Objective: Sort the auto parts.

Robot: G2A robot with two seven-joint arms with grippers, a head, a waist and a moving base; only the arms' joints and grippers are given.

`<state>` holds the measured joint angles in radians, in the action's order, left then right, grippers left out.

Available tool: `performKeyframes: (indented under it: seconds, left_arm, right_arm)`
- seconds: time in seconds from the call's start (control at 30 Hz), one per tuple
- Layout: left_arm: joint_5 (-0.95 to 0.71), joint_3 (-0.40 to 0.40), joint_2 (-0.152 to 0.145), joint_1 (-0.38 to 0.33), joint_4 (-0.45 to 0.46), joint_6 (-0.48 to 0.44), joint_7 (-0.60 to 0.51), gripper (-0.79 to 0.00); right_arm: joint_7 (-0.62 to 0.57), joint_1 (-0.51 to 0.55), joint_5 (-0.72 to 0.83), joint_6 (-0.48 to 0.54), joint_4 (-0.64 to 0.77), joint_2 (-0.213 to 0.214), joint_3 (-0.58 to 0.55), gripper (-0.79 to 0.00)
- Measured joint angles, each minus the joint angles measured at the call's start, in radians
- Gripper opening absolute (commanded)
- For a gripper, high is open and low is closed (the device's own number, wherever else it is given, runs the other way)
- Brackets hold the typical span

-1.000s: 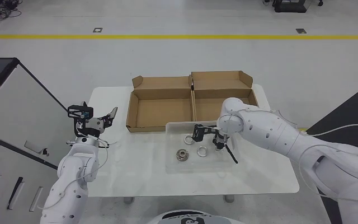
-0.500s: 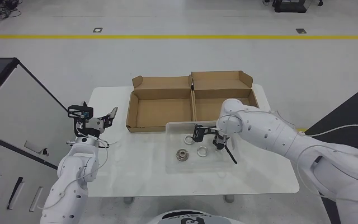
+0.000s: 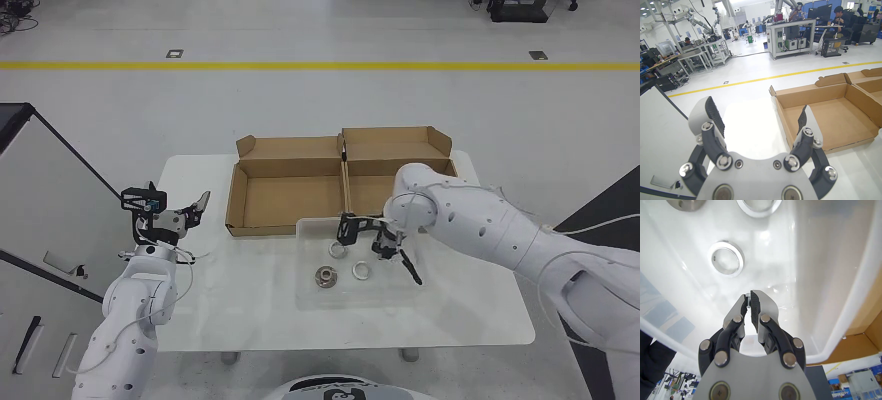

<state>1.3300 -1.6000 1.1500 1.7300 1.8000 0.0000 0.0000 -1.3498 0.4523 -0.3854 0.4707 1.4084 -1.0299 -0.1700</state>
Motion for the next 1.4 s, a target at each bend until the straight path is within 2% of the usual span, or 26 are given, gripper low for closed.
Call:
performKeyframes:
  seconds: [0.17, 0.4, 0.83, 1.03, 1.27, 1.4]
  left_arm:
    - [0.0, 0.0, 0.0, 0.0, 0.0, 0.0, 0.0, 0.0]
    - [0.0, 0.0, 0.0, 0.0, 0.0, 0.0, 0.0, 0.0]
    - [0.0, 0.0, 0.0, 0.0, 0.0, 0.0, 0.0, 0.0]
    - [0.0, 0.0, 0.0, 0.0, 0.0, 0.0, 0.0, 0.0]
    - [0.0, 0.0, 0.0, 0.0, 0.0, 0.0, 0.0, 0.0]
    - [0.0, 0.0, 0.0, 0.0, 0.0, 0.0, 0.0, 0.0]
  right_arm:
    - [0.052, -0.049, 0.104, 0.052, 0.049, 0.032, 0.0, -0.785]
    - [0.199, -0.092, 0.195, 0.199, 0.098, 0.091, 0.0, -0.785]
    - [0.398, -0.074, 0.117, 0.398, 0.066, 0.19, 0.0, -0.785]
    - [0.544, -0.095, 0.067, 0.539, 0.049, 0.208, 0.0, -0.785]
    - [0.613, -0.14, 0.072, 0.542, 0.107, 0.212, -0.008, -0.785]
    - [0.698, -0.153, 0.036, 0.542, 0.136, 0.214, -0.001, -0.785]
